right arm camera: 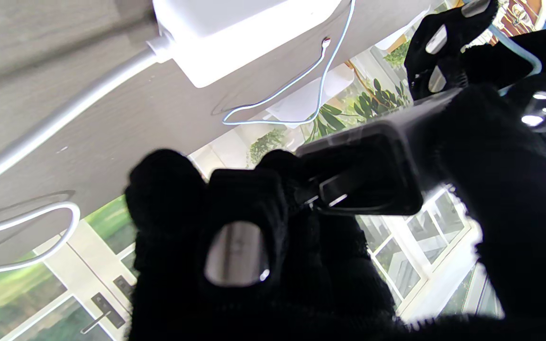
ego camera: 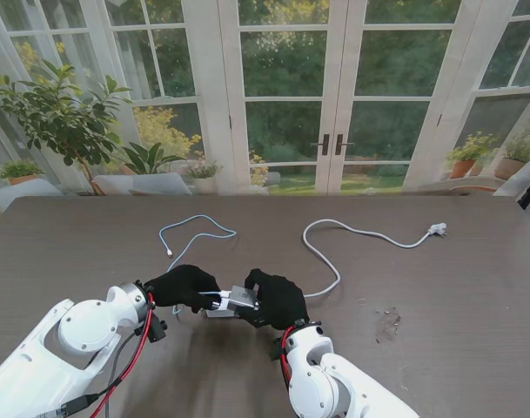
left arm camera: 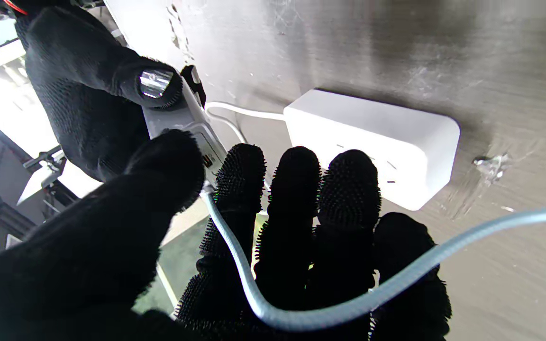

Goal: Set up the charging station

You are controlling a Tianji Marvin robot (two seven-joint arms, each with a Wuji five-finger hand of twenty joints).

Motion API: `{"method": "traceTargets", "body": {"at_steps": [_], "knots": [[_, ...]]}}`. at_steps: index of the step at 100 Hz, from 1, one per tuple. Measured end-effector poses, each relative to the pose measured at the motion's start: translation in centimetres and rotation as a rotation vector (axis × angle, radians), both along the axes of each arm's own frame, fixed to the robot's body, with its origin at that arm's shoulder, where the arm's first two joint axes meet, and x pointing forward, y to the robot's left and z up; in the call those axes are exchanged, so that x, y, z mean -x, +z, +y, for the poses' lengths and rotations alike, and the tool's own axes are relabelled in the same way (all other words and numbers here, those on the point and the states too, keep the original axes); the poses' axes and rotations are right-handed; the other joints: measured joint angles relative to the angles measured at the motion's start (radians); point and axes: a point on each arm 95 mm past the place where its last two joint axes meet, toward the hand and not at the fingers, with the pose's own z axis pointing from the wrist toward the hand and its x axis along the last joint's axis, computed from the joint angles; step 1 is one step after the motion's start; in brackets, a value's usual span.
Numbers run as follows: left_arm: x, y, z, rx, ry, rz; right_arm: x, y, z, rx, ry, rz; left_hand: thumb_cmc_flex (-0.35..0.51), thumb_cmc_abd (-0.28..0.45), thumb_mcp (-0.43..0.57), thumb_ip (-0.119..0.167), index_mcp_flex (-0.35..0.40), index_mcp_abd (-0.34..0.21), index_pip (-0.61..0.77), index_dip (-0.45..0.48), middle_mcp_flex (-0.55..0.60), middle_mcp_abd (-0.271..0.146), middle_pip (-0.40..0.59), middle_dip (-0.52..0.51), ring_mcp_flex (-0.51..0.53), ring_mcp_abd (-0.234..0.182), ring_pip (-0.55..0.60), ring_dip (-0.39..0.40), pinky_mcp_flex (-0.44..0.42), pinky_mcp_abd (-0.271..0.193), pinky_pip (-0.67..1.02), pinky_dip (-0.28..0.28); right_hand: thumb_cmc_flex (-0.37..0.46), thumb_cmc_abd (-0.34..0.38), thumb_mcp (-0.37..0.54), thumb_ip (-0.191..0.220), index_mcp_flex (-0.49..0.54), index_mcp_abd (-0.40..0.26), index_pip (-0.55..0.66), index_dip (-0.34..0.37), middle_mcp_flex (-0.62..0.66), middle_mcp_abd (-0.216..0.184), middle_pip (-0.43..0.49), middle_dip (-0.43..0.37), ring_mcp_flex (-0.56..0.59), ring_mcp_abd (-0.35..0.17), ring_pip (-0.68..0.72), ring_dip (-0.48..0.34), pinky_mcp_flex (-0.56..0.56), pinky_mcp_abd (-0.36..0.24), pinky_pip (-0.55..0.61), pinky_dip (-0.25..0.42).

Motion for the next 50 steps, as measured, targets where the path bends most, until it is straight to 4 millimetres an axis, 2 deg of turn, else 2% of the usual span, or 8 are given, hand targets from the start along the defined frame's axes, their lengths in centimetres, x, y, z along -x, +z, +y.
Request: {"method": "traceTargets", "body": {"at_steps": [7,14,19,21,29,38,50], "knots": [[0.06,0.02,-0.03,0.013,-0.005,0.014,0.01,-0.01,0.0,0.0,0.0,0.0,-0.054,0.005,-0.022,0.0,0.0,0.007,-0.003,0.037,-0.013,0.002,0.005,-0.007,-0.003,0.002,-0.004,0.0,-0.016,0.001,0.0,0.007,0.0,0.0,0.0,0.0,0.0,0.0,0.0,0.0,0.0,-0.001,0.0,0.0,0.0,-0.001,0.0,0.0,0.0,0.0,0.0,0.0],[0.07,0.05,-0.03,0.03,-0.002,0.021,0.01,0.02,0.01,0.0,0.0,0.0,-0.08,0.07,-0.028,0.0,0.0,0.015,0.011,0.069,-0.024,0.009,0.023,-0.006,-0.022,0.012,-0.005,0.002,-0.028,0.003,0.0,0.018,0.0,0.0,0.0,0.0,0.0,0.0,0.0,0.0,0.0,-0.001,0.0,0.0,0.0,-0.001,0.0,0.0,0.0,0.0,0.0,0.0],[0.07,0.02,-0.05,0.039,0.002,0.029,0.02,0.05,0.02,-0.001,0.001,-0.001,-0.053,0.113,-0.057,0.0,0.0,0.015,0.06,0.071,-0.024,0.011,0.037,0.006,-0.022,0.013,-0.005,0.002,-0.03,0.005,0.0,0.028,0.0,0.0,0.0,0.0,0.0,0.0,0.0,0.0,0.0,-0.002,0.0,0.0,0.0,-0.002,0.0,0.0,0.0,0.0,0.0,0.0],[0.08,0.01,-0.06,0.041,0.003,0.032,0.02,0.07,0.03,-0.001,0.001,-0.001,-0.018,0.122,-0.068,0.0,0.0,0.015,0.085,0.065,-0.024,0.011,0.041,0.009,-0.022,0.013,-0.005,0.002,-0.03,0.005,0.0,0.029,0.0,0.0,0.0,0.0,0.0,-0.001,0.0,0.0,0.0,-0.003,0.0,0.0,0.0,-0.003,0.0,0.0,0.0,0.0,0.0,0.0],[0.09,-0.05,-0.1,0.042,0.004,0.036,0.03,0.09,0.06,-0.002,0.001,-0.002,0.051,0.162,-0.062,0.001,0.0,0.015,0.137,0.038,-0.022,0.011,0.063,0.036,-0.022,0.013,0.001,0.002,-0.03,0.006,0.0,0.032,0.0,0.0,0.0,0.0,0.0,-0.001,0.0,0.0,-0.001,-0.004,0.0,0.0,0.0,-0.005,-0.001,0.0,0.002,0.0,0.0,0.0],[0.08,-0.07,-0.13,0.043,0.003,0.037,0.04,0.09,0.07,-0.002,0.002,-0.002,0.08,0.164,-0.033,0.001,0.0,0.015,0.157,0.024,-0.009,0.011,0.071,0.171,-0.019,0.013,0.02,0.012,-0.03,0.006,0.0,0.032,0.0,0.0,0.0,0.0,0.0,-0.001,0.0,0.0,-0.001,-0.004,0.0,0.0,0.0,-0.005,-0.001,0.0,0.006,0.0,0.0,0.0],[0.02,-0.09,-0.16,0.043,-0.002,0.033,0.05,0.1,0.07,-0.002,0.001,-0.002,0.101,0.163,-0.016,0.001,0.0,0.02,0.172,0.017,-0.008,0.009,0.074,0.219,-0.015,0.013,0.034,0.013,-0.027,0.006,0.0,0.032,0.0,0.0,0.0,0.0,0.0,-0.001,0.0,0.0,-0.001,-0.004,0.0,0.0,0.0,-0.006,-0.001,0.0,0.006,0.0,0.0,0.0]]}}
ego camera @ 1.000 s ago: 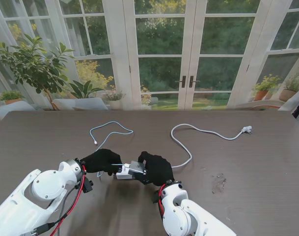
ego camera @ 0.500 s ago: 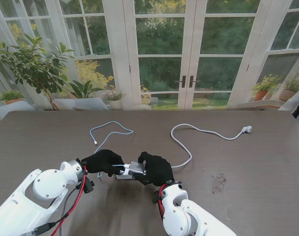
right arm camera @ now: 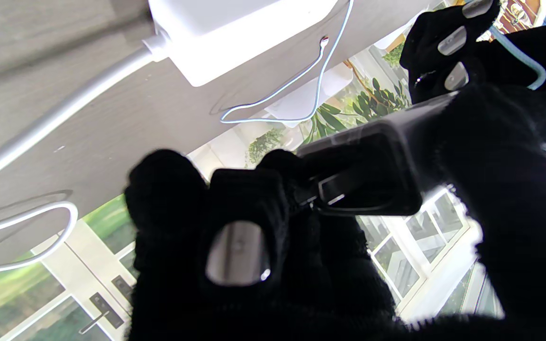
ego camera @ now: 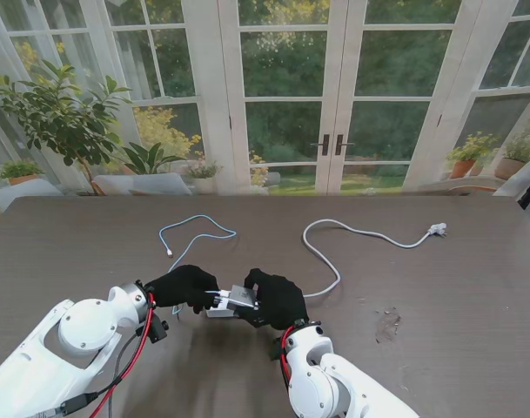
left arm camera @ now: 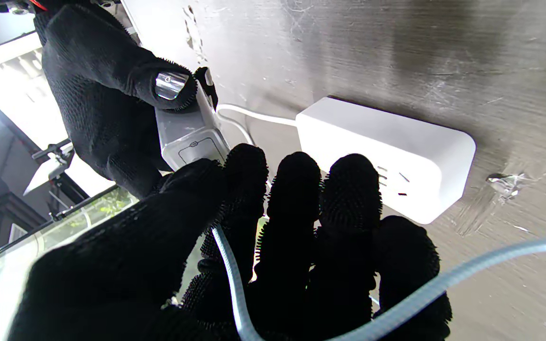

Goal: Set up the charging station

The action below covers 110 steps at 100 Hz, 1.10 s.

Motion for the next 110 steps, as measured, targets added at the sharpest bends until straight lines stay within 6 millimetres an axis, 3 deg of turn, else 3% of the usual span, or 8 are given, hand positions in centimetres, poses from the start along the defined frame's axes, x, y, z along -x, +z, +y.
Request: {"method": "traceTargets", "body": {"at_steps": [16,31,41,44,55,97,105,110], "knots": [[-0.1,-0.1,-0.1,0.003,-0.001,-0.013,0.0,0.0,0.0,0.0,0.0,-0.001,-0.001,-0.005,0.016,-0.01,0.013,0.0,0.013,-0.019,0.055,-0.01,0.023,-0.016,0.066,-0.007,0.039,0.0,0.06,0.001,0.016,-0.002,0.0,0.0,0.0,0.0,0.0,0.0,0.0,0.0,0.0,0.0,0.0,0.0,0.0,0.0,0.0,0.0,0.002,0.0,0.0,0.0],[-0.3,-0.2,-0.2,0.008,0.0,-0.022,0.0,0.0,0.0,-0.001,0.0,-0.001,-0.061,-0.014,0.098,-0.021,0.043,0.004,0.028,-0.004,0.14,-0.031,0.126,-0.089,0.205,-0.055,0.288,-0.004,0.233,0.002,0.162,-0.044,0.0,0.0,0.0,0.0,0.0,0.0,0.0,0.0,0.0,0.0,0.0,0.0,0.0,-0.001,0.0,0.0,0.002,0.0,0.0,0.0],[-0.4,0.0,-0.2,0.015,0.003,-0.017,0.0,0.0,0.1,-0.002,-0.002,0.001,-0.247,0.078,0.181,-0.02,0.11,0.011,0.009,0.073,0.159,-0.044,0.335,-0.078,0.228,-0.082,0.577,-0.09,0.466,0.002,0.294,-0.191,0.0,0.0,0.0,0.0,0.0,-0.002,0.0,0.0,0.0,-0.004,0.0,0.0,0.0,-0.005,0.0,0.0,0.003,0.0,0.0,0.0],[-0.5,0.0,-0.2,0.018,0.008,-0.016,0.0,0.0,0.1,-0.003,-0.002,0.002,-0.334,0.114,0.204,0.016,0.138,0.009,0.003,0.102,0.161,-0.049,0.422,-0.082,0.229,-0.085,0.636,-0.105,0.527,-0.002,0.323,-0.235,-0.001,0.0,0.0,0.0,0.0,-0.002,0.0,0.0,0.0,-0.005,0.0,0.0,0.0,-0.006,0.0,0.0,0.003,0.0,0.0,0.0],[-0.7,0.3,-0.1,0.02,0.064,-0.061,0.0,0.1,0.2,-0.008,-0.007,0.006,-0.5,0.161,0.205,0.04,0.201,-0.022,0.107,0.185,0.17,-0.078,0.649,-0.114,0.233,-0.096,0.737,-0.137,0.576,-0.04,0.366,-0.246,-0.001,0.0,0.0,0.0,0.0,-0.002,0.0,0.001,0.0,-0.006,-0.001,0.0,0.0,-0.007,0.0,0.0,0.003,-0.001,0.0,0.0],[-1.2,0.5,-0.9,0.064,0.142,-0.117,-0.1,0.1,0.5,-0.037,-0.034,0.024,-0.397,0.156,-0.106,0.053,0.216,-0.088,0.618,0.43,0.171,-0.108,0.889,-0.135,0.238,-0.101,0.792,-0.145,0.589,-0.057,0.369,-0.175,-0.001,0.001,0.0,0.0,-0.008,-0.002,0.0,0.014,-0.001,-0.011,-0.003,-0.01,0.0,-0.012,-0.002,0.0,0.003,-0.001,0.0,0.0],[-1.4,0.4,-1.1,0.069,0.143,-0.13,-0.1,0.1,0.4,-0.042,-0.043,0.028,-0.371,0.157,-0.118,0.085,0.216,-0.114,0.667,0.467,0.171,-0.133,0.933,-0.12,0.237,-0.149,0.836,0.453,0.591,-0.091,0.37,-0.141,-0.001,0.001,0.0,0.0,-0.009,-0.002,0.0,0.015,-0.001,-0.011,-0.003,-0.012,0.0,-0.012,-0.003,0.0,0.003,-0.001,0.0,0.0],[-1.5,0.3,-1.3,0.077,0.156,-0.142,-0.1,0.1,0.5,-0.045,-0.047,0.031,-0.358,0.157,-0.118,0.085,0.216,-0.121,0.68,0.475,0.171,-0.138,0.943,-0.119,0.237,-0.155,0.836,0.592,0.592,-0.096,0.37,-0.127,-0.001,0.002,0.0,0.0,-0.009,-0.002,0.0,0.015,-0.001,-0.012,-0.003,-0.012,0.0,-0.012,-0.003,0.0,0.003,-0.001,0.0,0.0]]}}
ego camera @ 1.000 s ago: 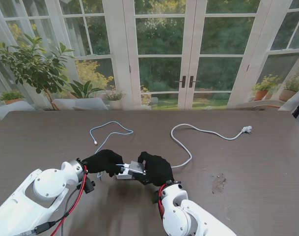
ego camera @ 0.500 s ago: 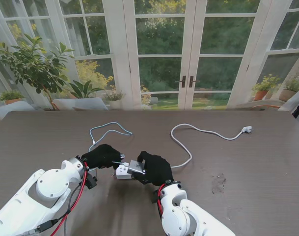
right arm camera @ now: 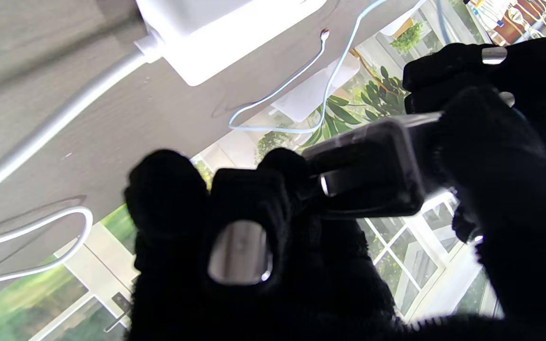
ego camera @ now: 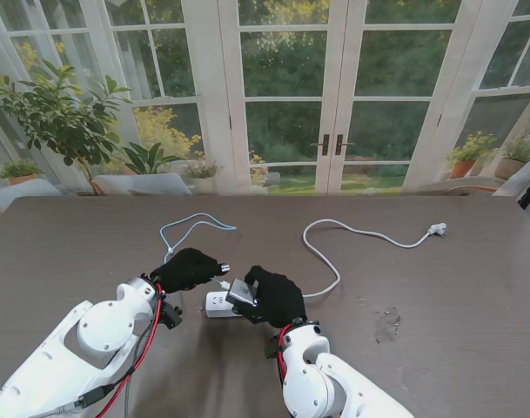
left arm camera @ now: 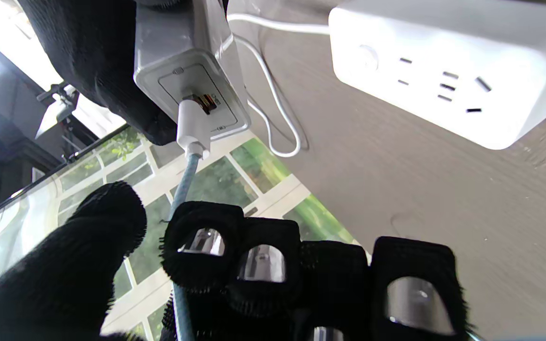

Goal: Set up the charging station

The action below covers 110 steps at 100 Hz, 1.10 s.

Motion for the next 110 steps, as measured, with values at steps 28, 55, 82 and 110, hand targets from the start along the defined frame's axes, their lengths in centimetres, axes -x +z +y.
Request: {"method": "traceTargets", "body": {"at_steps": [28,55,82,110], "knots": [[-0.2,-0.4,-0.7,0.039,0.035,-0.011,-0.1,0.0,-0.1,-0.009,-0.019,0.021,0.011,0.0,0.011,0.04,0.0,-0.007,0.031,0.028,0.0,-0.007,0.022,0.0,0.0,-0.008,0.0,0.051,0.01,-0.008,0.0,0.096,0.0,0.008,0.0,0.0,-0.006,0.0,0.0,0.0,-0.001,0.0,0.0,0.0,-0.001,0.0,0.0,0.0,0.0,0.0,0.0,0.0],[-0.1,-0.5,-1.2,0.119,0.133,-0.023,0.0,0.2,0.2,-0.039,-0.023,0.051,0.057,-0.001,0.051,0.059,0.002,-0.007,0.055,0.043,-0.001,-0.007,0.047,0.0,0.0,-0.008,0.004,0.059,0.012,-0.008,0.0,0.198,0.0,0.014,0.0,0.0,-0.01,0.0,0.0,0.0,-0.002,-0.001,0.0,-0.015,-0.002,0.0,-0.003,0.0,-0.022,0.0,0.0,0.0],[0.0,-0.2,-1.7,0.23,0.158,0.02,0.3,0.1,0.6,-0.072,-0.043,0.096,0.064,-0.001,0.052,0.059,0.002,-0.005,0.056,0.052,-0.001,-0.005,0.05,0.0,0.0,-0.008,0.006,0.059,0.013,-0.008,0.001,0.223,0.0,0.039,-0.001,0.0,-0.041,-0.019,0.0,-0.006,-0.025,-0.006,-0.047,-0.161,-0.024,0.026,-0.194,0.0,-0.09,0.023,-0.013,0.0],[0.0,0.2,-2.2,0.272,0.157,0.024,0.3,0.3,0.8,-0.081,-0.069,0.112,0.064,-0.001,0.052,0.059,0.002,-0.004,0.056,0.055,-0.001,-0.004,0.051,0.0,0.0,-0.008,0.006,0.059,0.014,-0.008,0.001,0.224,0.0,0.039,-0.013,0.0,-0.045,-0.056,0.0,-0.029,-0.025,-0.024,-0.106,-0.268,-0.025,0.055,-0.365,0.0,-0.122,0.057,-0.059,-0.034]]}}
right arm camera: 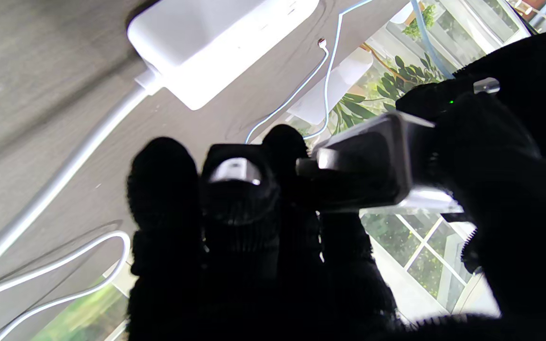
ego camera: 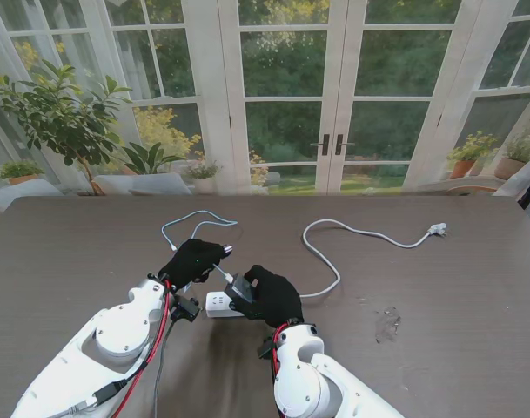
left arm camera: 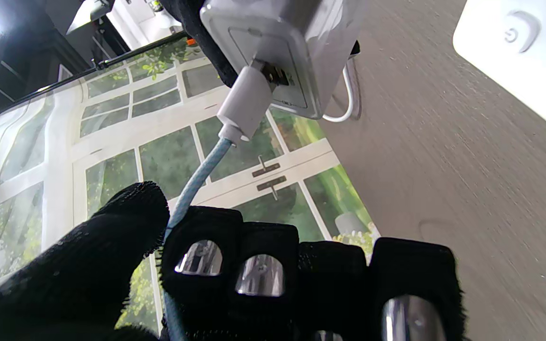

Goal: Set up the charging station

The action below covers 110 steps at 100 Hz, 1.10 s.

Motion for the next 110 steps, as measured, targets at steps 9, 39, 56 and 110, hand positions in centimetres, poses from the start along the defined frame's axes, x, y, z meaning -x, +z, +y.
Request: {"method": "traceTargets", "body": {"at_steps": [9,39,56,110], "knots": [[0.0,0.1,-0.1,0.021,0.01,0.002,0.0,0.1,0.0,0.001,-0.004,0.002,0.0,0.0,0.0,0.0,0.0,0.0,0.0,0.0,0.0,0.0,0.0,0.0,0.0,0.0,0.0,0.0,0.0,0.0,0.0,0.001,0.0,0.0,-0.005,0.0,0.0,-0.008,0.0,-0.002,0.0,-0.005,-0.005,-0.007,0.0,0.0,0.0,0.0,-0.001,0.0,0.0,-0.001],[0.0,0.5,-0.7,0.055,0.019,-0.01,-0.2,0.6,0.3,0.013,-0.01,0.018,0.0,0.0,0.0,0.0,0.0,0.001,0.0,0.003,0.0,0.001,0.001,0.0,0.0,0.0,0.001,0.0,0.0,0.0,0.001,0.001,0.0,0.0,-0.009,0.0,0.0,-0.023,0.0,-0.009,0.0,-0.007,-0.039,-0.024,0.0,0.0,0.065,0.0,0.01,0.0,0.022,0.007],[-0.1,0.8,-1.0,0.084,0.018,-0.016,-0.5,0.9,0.5,0.025,-0.001,0.022,0.0,0.0,0.0,0.0,0.0,0.001,0.003,0.007,0.0,0.001,0.004,0.0,0.0,0.0,0.001,0.0,0.0,0.0,0.002,0.001,0.0,0.0,-0.02,0.0,0.0,-0.038,0.0,-0.01,0.0,-0.007,-0.042,-0.025,0.0,0.0,0.102,0.0,0.011,0.0,0.038,0.015],[-0.2,1.6,-2.1,0.128,-0.074,-0.035,-1.2,1.3,1.0,0.035,0.027,0.047,0.0,0.0,0.0,0.0,0.0,0.002,0.009,0.011,0.0,0.001,0.008,0.0,0.0,0.0,0.002,0.0,0.0,0.0,0.003,0.001,-0.02,0.002,-0.022,0.184,-0.028,-0.052,-0.069,-0.041,-0.085,-0.039,-0.027,-0.072,0.0,-0.008,0.115,0.0,-0.002,-0.002,0.061,0.029]]}}
